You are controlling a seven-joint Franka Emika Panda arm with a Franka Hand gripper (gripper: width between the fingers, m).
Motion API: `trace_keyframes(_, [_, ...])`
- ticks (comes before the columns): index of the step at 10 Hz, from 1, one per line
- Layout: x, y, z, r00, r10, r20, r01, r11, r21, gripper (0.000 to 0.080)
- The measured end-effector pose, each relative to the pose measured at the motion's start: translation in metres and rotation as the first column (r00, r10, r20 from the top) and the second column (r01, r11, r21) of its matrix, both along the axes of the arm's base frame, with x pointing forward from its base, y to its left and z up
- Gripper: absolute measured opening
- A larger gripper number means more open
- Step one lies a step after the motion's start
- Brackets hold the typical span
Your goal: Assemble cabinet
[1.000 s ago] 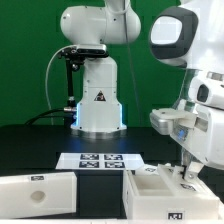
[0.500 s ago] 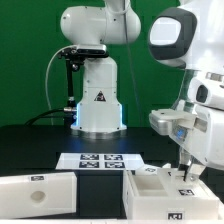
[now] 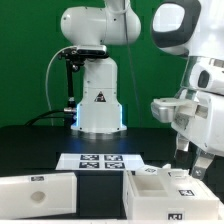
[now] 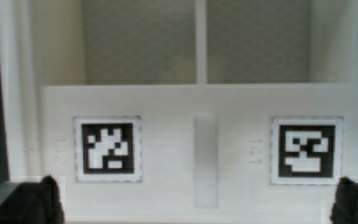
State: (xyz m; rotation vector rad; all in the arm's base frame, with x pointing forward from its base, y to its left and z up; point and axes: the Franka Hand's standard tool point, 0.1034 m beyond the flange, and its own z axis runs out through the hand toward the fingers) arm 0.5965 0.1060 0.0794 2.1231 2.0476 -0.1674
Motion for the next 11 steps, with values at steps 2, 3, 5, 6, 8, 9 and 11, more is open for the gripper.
trace_keyframes(2, [0.000,0.000,0.000,1.000,0.000,0.000,0.000,1.000,0.000,0.0796])
trace_keyframes(3, [0.000,0.000,0.000,1.000,0.000,-0.001,0.000,1.000,0.000,0.0796])
trace_keyframes(5, [0.000,0.000,0.000,1.000,-0.001,-0.001,0.001,1.000,0.000,0.0797])
trace_keyframes(6, [0.000,0.000,0.000,1.000,-0.001,0.000,0.001,1.000,0.000,0.0797])
trace_keyframes(8, [-0.003,-0.002,0.010,1.000,-0.003,0.002,0.003,1.000,-0.003,0.0797])
trace_keyframes(9, [-0.005,-0.002,0.015,1.000,-0.005,0.008,0.005,1.000,-0.001,0.0797])
trace_keyframes(11, [-0.009,-0.002,0.015,1.000,-0.012,0.010,0.012,1.000,0.003,0.0797])
